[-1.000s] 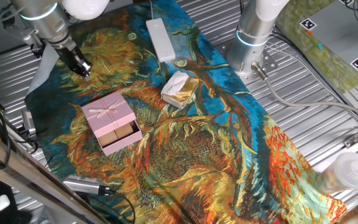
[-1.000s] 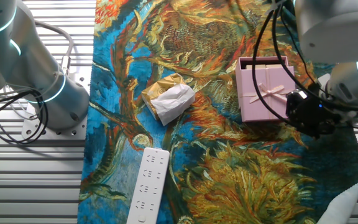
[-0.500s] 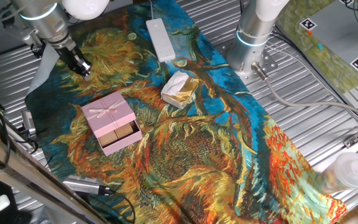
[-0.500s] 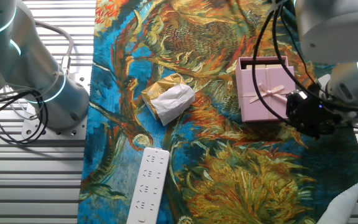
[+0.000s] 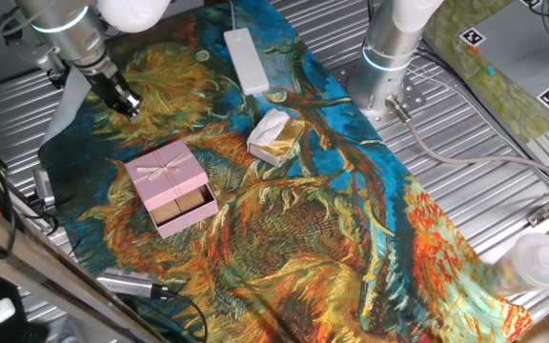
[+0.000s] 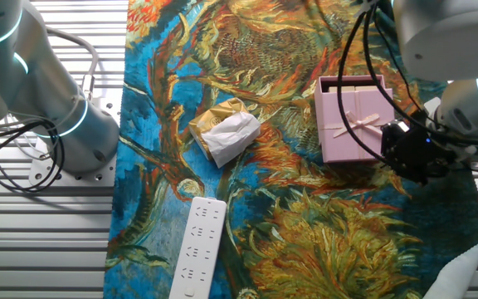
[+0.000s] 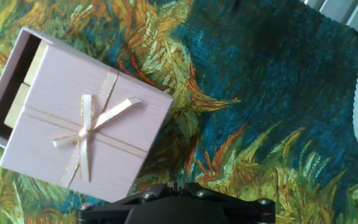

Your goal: Slide the outer casing onto the gift box

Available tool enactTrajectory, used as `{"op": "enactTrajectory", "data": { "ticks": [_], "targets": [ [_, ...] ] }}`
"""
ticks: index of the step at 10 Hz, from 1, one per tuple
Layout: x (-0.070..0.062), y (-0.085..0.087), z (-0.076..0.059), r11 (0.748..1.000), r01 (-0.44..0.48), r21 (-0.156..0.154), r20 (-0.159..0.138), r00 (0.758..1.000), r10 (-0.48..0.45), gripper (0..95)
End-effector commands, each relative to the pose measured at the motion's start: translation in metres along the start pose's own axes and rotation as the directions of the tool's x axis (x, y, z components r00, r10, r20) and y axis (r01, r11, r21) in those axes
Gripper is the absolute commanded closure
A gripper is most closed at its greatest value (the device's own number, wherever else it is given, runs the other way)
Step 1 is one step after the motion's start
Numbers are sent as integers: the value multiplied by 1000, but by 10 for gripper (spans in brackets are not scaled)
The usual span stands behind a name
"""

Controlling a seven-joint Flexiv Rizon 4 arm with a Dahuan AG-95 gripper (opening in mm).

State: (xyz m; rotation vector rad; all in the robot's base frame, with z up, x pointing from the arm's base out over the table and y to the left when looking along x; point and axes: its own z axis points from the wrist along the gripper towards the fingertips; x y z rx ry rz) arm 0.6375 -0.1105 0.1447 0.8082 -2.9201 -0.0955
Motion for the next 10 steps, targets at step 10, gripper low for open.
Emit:
{"op": "enactTrajectory", "data": {
  "ticks": [10],
  "targets": [
    [-22,-21,34,1000,-19,-6,6,1000,19,950]
  ]
}}
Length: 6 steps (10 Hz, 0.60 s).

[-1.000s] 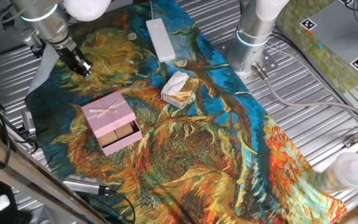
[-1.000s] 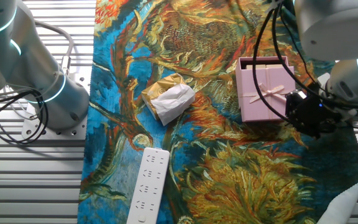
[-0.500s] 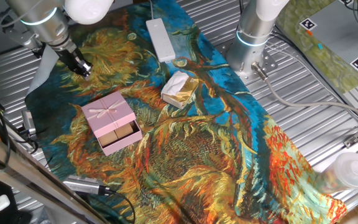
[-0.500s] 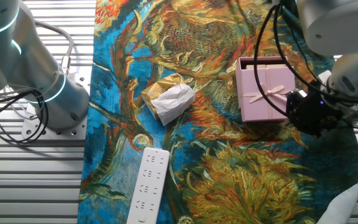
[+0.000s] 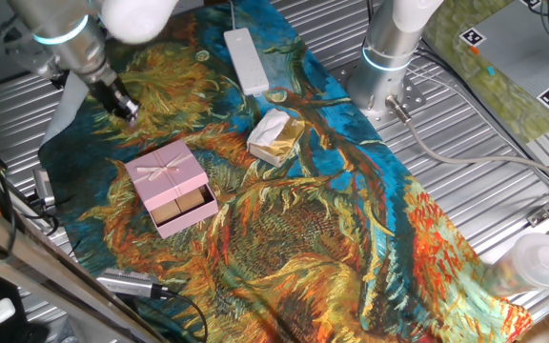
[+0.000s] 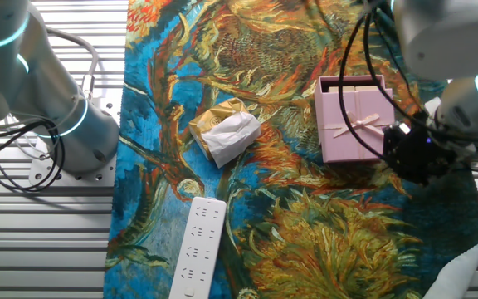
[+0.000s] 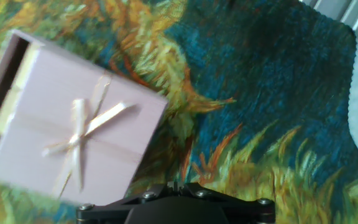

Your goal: Slide the outer casing onto the gift box

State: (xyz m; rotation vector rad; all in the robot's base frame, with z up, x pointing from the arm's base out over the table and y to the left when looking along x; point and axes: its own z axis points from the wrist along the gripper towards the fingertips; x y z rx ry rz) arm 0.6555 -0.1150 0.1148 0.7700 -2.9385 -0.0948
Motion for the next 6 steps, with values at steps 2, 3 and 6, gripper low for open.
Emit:
{"op": "enactTrajectory", "data": {
  "ticks": [2,3,6],
  "targets": [
    [-12,-9,25,1000,3,-14,7,1000,-2,950],
    [-14,-10,31,1000,0,-20,10,1000,0,950],
    [-11,-3,46,997,-23,-71,38,999,25,950]
  ]
}}
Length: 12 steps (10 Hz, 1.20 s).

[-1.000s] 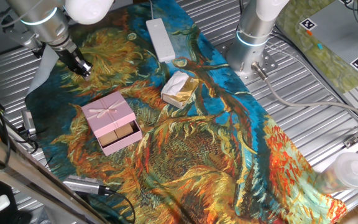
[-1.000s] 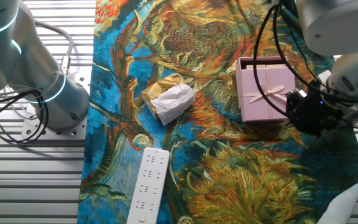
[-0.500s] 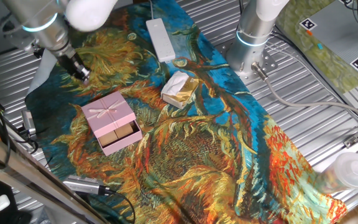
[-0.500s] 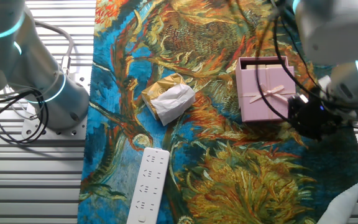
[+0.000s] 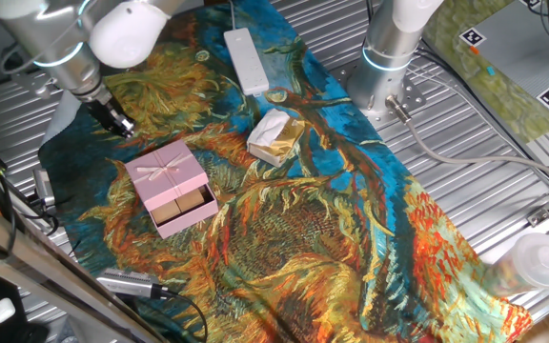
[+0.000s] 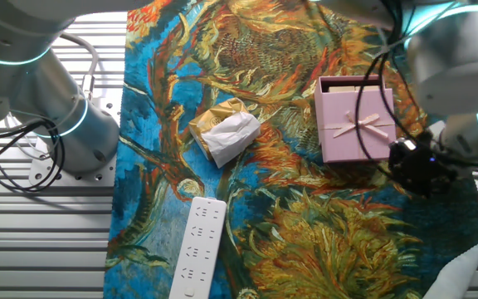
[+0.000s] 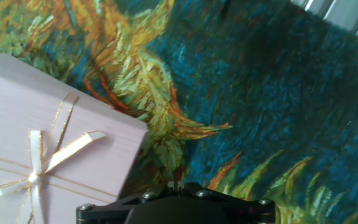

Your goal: Slide the outer casing onto the gift box

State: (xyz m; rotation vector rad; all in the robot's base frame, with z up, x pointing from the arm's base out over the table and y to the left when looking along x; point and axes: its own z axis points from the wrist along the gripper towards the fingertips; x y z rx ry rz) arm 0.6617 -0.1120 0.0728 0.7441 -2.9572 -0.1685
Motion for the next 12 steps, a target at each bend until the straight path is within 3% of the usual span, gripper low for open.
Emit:
{"op": "enactTrajectory", "data": {
  "ticks": [1,3,6,9,12],
  "targets": [
    [1,4,10,999,-14,-37,20,1000,14,950],
    [1,10,20,999,-30,-44,27,999,31,950],
    [0,18,30,994,-68,-88,43,996,72,950],
    [0,25,33,988,-100,-120,50,993,106,950],
    [0,28,31,985,-111,-131,49,992,118,950]
  ]
}}
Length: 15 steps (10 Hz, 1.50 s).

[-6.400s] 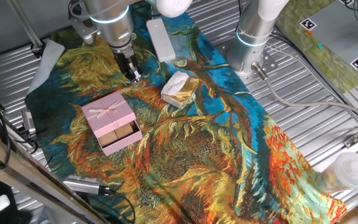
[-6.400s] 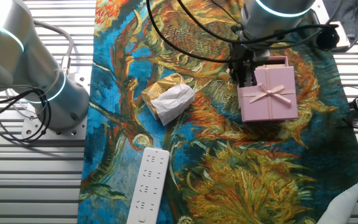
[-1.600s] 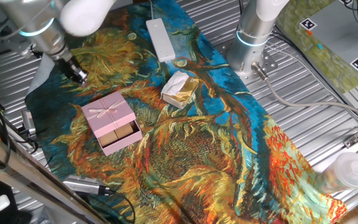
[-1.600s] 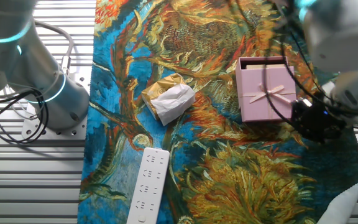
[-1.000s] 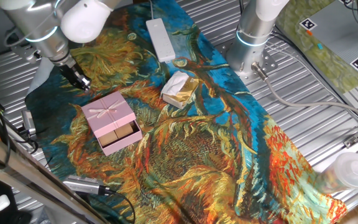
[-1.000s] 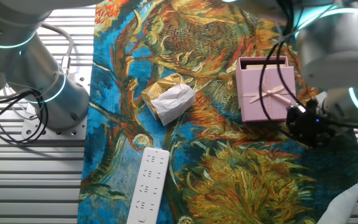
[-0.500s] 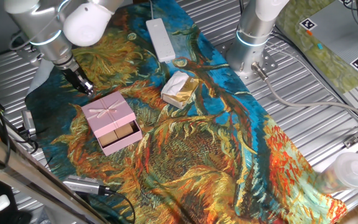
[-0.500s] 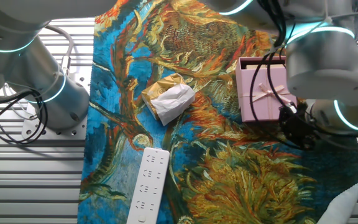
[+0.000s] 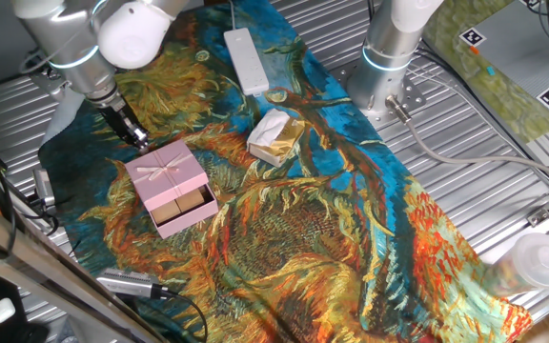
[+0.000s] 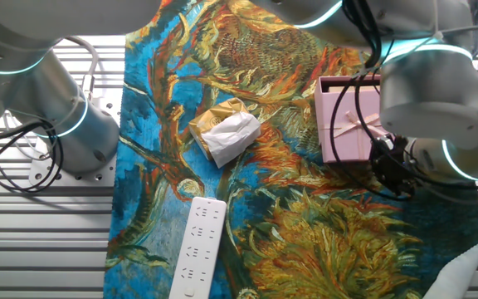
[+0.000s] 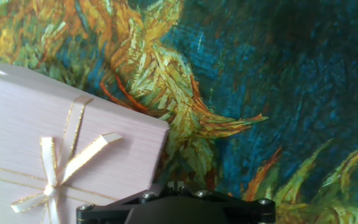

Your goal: Slide the outer casing onto the gift box

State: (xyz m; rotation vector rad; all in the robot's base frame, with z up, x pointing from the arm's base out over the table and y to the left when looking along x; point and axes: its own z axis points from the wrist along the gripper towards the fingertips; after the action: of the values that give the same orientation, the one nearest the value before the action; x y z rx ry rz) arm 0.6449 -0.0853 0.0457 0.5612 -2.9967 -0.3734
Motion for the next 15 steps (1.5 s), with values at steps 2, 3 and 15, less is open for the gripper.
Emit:
{"op": "enactTrajectory", "data": {
  "ticks": [2,3,15],
  "targets": [
    [1,2,-2,1000,-12,-19,5,1000,12,950],
    [2,3,-3,999,-21,-35,7,1000,22,950],
    [0,21,0,996,-56,-71,15,998,58,950]
  ]
}}
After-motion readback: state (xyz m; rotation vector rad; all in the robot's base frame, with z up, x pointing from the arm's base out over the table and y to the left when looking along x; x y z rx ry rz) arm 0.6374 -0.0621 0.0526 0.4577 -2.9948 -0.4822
